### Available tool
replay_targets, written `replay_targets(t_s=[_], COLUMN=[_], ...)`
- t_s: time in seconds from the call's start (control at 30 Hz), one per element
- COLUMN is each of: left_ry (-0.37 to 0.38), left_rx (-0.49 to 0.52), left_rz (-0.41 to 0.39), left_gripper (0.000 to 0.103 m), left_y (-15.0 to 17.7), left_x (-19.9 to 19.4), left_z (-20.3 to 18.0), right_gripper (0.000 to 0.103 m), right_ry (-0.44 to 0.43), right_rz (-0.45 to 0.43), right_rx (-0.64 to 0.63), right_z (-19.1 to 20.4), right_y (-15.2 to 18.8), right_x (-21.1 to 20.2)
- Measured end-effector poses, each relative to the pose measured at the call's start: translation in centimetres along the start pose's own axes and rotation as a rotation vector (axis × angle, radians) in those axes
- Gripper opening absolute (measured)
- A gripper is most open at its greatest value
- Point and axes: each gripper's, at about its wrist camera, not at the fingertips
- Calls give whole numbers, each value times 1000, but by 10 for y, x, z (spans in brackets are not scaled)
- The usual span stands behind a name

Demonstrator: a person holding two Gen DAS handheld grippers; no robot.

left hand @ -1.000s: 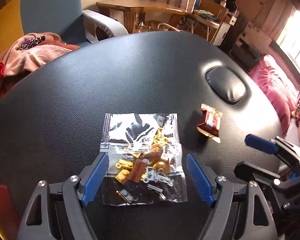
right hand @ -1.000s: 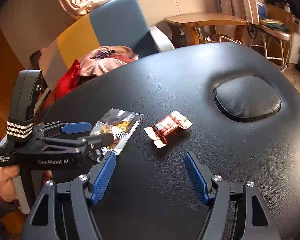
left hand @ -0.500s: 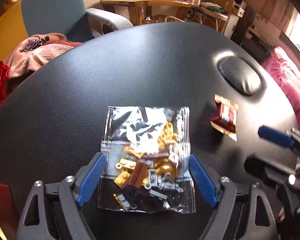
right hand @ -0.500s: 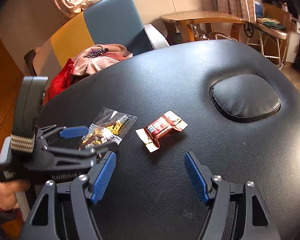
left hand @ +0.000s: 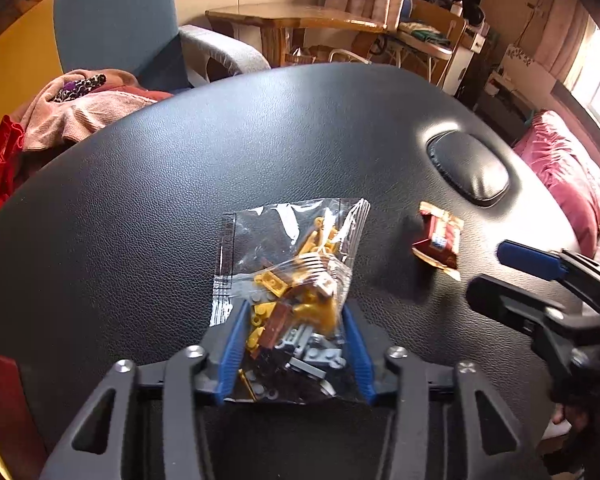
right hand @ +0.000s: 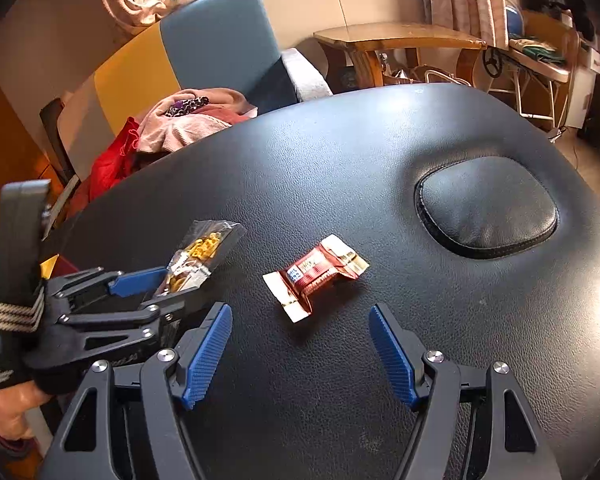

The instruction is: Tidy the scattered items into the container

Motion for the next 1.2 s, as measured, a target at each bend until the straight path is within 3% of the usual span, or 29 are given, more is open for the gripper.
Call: replay_targets(t_s=[0.17,0.5,0.57,0.77,1.2], left_ry=[33,89,96,112,142], left_rx=[-22,-89,-99,-129,-192], left_rz=[-33,-75,-80,-93,-115], left_gripper=[34,26,25,23,21], left_y=[8,22,24,30,51], left_x=[-9,-27,-29,-35,-57], left_z=[6,18,21,29,43], right_gripper=[58,55,43,25,24], right_ry=[17,43,52,111,57], right_rz=[7,0,2,7,-18], right_rx=[45,181,171,76,12], right_z=[0,-8,-4,11,34], right_y=[-6,-17,-19,-18,-1], right_x=[10,31,34,37,13])
Point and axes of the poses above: each gripper's, at about its wrist camera, not at the fingertips, and x roughly the way its jaws point, z to its left, y to its underside, and after that the axes turned 5 degrees about z, right-handed
